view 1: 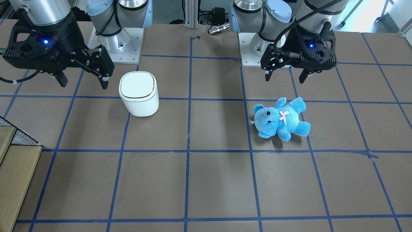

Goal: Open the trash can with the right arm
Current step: 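Hold the right gripper above the white trash can, preparing to descend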

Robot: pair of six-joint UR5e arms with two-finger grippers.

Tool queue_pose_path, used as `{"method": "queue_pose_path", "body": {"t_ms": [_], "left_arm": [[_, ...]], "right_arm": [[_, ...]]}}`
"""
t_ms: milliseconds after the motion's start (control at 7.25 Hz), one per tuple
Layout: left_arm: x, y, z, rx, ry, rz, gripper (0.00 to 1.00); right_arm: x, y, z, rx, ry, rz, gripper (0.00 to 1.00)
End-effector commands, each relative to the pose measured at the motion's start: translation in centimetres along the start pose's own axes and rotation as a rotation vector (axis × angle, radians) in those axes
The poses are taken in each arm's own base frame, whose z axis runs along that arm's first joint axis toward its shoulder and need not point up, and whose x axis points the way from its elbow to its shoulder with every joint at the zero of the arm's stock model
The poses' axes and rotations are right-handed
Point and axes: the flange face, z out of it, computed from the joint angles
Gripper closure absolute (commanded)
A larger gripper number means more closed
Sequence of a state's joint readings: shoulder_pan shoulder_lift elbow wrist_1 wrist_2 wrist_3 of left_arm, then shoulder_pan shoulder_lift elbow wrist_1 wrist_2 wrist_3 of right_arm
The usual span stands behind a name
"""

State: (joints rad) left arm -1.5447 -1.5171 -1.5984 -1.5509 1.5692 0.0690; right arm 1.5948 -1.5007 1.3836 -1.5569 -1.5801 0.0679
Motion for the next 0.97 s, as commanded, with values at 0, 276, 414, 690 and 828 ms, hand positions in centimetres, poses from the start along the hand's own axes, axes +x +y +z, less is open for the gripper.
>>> {"method": "queue_pose_path", "body": {"t_ms": [0,276,414,690,828], "left_arm": [[0.0,0.0,0.0,0.000,0.000,0.000,0.00],[0.0,0.0,0.0,0.000,0.000,0.000,0.00],[0.0,0.0,0.0,0.000,0.000,0.000,0.00],[0.0,0.0,0.0,0.000,0.000,0.000,0.00],[0.0,0.0,0.0,0.000,0.000,0.000,0.00]], "right_arm": [[0.0,0.0,0.0,0.000,0.001,-0.003,0.00],[-0.1,0.0,0.5,-0.011,-0.001,-0.001,0.00],[-0.1,0.3,1.6,-0.034,-0.001,-0.003,0.24],[-0.3,4.0,5.6,-0.196,0.005,-0.043,1.00],[-0.3,5.3,7.6,-0.244,0.005,-0.080,1.00]]}}
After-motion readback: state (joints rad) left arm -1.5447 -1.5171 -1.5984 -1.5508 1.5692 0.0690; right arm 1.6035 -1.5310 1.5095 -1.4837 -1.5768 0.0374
